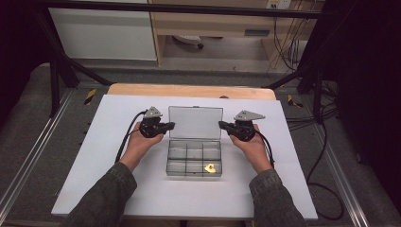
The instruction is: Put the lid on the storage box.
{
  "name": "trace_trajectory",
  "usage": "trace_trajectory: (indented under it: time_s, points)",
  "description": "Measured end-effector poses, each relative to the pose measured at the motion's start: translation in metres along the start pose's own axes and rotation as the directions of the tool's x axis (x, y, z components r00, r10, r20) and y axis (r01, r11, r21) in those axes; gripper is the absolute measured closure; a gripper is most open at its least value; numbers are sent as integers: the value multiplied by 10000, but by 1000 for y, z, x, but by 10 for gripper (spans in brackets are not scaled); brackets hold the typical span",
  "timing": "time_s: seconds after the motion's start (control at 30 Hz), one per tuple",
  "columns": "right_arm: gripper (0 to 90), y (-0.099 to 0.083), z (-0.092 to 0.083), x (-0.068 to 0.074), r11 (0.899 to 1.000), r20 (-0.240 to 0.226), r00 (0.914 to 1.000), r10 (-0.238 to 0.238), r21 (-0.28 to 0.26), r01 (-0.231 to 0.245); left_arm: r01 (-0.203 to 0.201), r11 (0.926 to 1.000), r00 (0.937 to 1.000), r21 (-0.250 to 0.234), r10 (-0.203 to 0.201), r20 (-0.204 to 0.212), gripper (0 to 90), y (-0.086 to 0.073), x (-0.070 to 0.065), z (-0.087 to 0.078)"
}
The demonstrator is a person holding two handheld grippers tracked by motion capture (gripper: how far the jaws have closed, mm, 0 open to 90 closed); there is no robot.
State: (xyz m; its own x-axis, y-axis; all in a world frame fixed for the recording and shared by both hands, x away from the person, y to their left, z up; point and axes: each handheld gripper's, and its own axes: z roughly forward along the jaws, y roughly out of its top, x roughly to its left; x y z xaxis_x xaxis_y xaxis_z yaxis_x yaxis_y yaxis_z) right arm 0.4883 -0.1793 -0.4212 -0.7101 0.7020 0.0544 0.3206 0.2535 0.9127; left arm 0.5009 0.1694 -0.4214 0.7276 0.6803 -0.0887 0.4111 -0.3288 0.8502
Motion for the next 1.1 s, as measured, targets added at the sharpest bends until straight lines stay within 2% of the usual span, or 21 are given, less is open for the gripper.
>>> trace_trajectory:
  time_s: [0.57,1.1]
  points:
    - [900,6,-7,2,9995,-91,9999,57,-296,-60,68,9996,9999,-275,-66,86,900,4,-1,-4]
    - [900,11,-11,6,9995,13,10000,-79,-297,80,140,9992,9999,-384,-138,55,900,6,-2,-8]
